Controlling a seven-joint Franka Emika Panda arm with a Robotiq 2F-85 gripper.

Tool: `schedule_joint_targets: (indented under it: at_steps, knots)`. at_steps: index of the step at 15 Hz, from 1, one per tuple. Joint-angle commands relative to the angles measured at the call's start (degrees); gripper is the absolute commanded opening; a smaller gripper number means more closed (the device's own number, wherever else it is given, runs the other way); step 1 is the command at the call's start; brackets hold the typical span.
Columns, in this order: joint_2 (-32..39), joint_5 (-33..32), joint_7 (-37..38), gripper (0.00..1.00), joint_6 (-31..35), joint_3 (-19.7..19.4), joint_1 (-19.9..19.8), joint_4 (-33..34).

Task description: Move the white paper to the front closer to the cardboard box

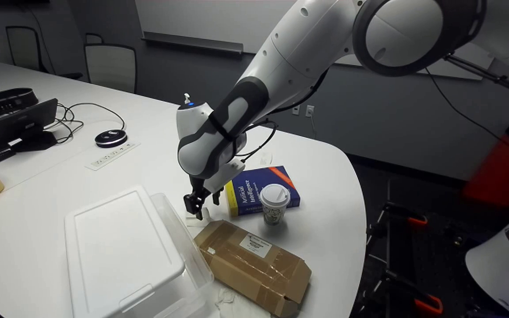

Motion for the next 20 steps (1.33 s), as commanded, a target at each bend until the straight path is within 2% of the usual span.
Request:
schedule_joint_targets:
  at_steps: [1, 7, 8, 14, 20]
  knots:
    - [1.0, 0.4, -0.5, 0.51, -0.9, 0.3, -0.1, 1.9]
    - [1.1, 0.3, -0.4, 0.05, -0.6, 0.2, 0.1, 1.7]
    - [1.1, 0.3, -0.3, 0.00, -0.6, 0.2, 0.1, 1.6]
    - [0.6, 0.3, -0.2, 0.00, -0.4, 0.2, 0.2, 1.0]
    - [-3.6, 0.1, -0.3, 0.00, -2.3, 0.2, 0.3, -0.9]
